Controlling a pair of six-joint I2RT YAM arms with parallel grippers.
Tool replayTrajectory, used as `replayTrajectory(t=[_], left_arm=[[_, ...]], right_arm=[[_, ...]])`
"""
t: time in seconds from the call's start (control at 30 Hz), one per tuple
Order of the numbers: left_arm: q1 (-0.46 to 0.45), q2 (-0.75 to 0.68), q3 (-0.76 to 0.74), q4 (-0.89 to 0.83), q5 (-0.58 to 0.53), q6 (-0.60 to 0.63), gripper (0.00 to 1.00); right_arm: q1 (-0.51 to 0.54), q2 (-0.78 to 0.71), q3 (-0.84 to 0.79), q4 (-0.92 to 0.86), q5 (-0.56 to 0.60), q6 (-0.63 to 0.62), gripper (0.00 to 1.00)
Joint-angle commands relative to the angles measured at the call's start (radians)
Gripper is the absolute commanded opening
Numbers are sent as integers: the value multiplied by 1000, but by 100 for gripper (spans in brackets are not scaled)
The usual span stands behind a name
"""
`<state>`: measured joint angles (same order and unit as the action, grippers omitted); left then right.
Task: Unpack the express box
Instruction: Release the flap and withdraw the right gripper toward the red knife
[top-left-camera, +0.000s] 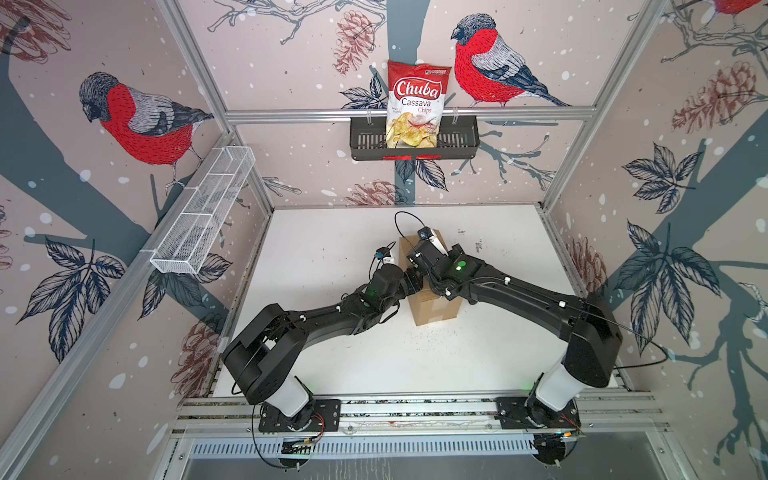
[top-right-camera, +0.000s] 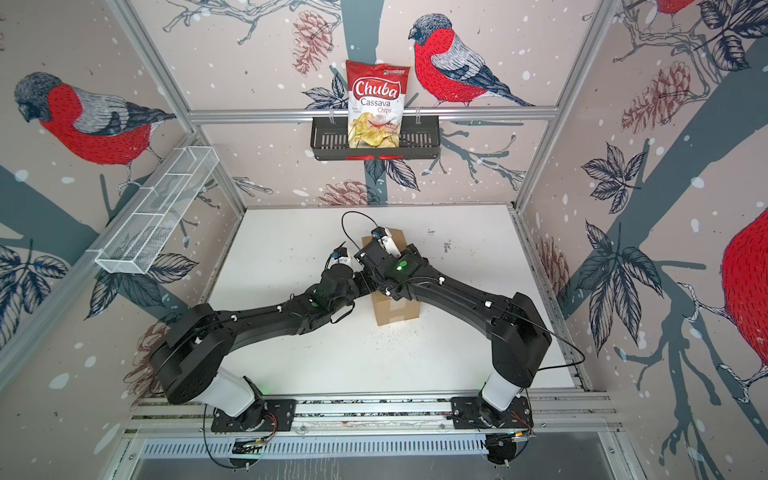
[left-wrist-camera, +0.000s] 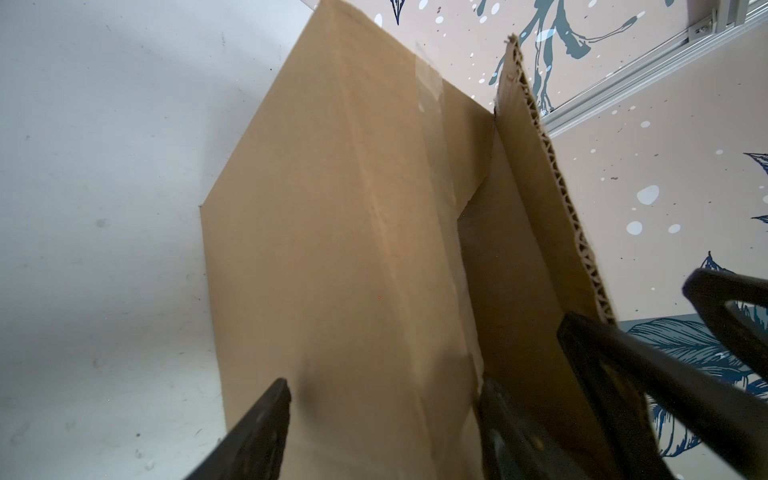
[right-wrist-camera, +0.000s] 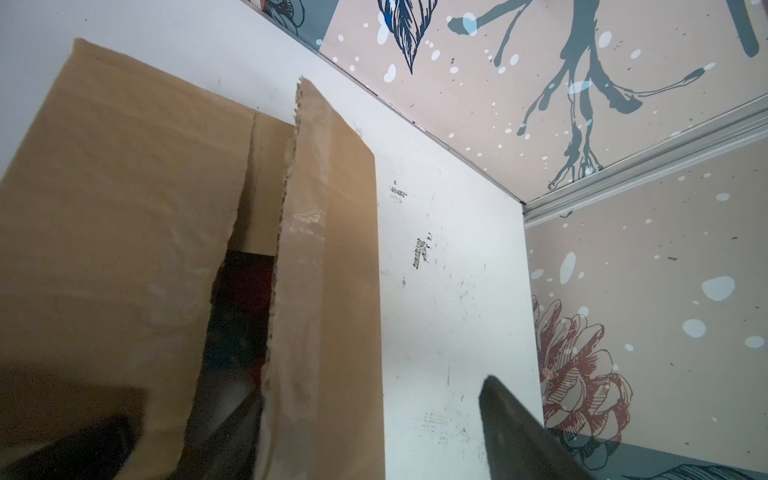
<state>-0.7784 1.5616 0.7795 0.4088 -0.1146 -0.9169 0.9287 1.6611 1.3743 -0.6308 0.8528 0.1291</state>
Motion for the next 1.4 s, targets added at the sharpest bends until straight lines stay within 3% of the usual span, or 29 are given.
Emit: replayTrajectory(t=[0.0,0.8,1.1,1.37], left_arm=[[1,6,-11,-153,-36,19,70],[-5,9,-17,-149,-37,11,70],[-34,-68,26,-134,0,22,77],[-71,-217,55,-205,-39,42,81]], right_arm=[[-10,0,8,-65,70,-12,74],[-25,-26,11,-93,27,-1,74],[9,-34,59,-102,-205,47,82],[28,-144,69,-144,-359,142,85]])
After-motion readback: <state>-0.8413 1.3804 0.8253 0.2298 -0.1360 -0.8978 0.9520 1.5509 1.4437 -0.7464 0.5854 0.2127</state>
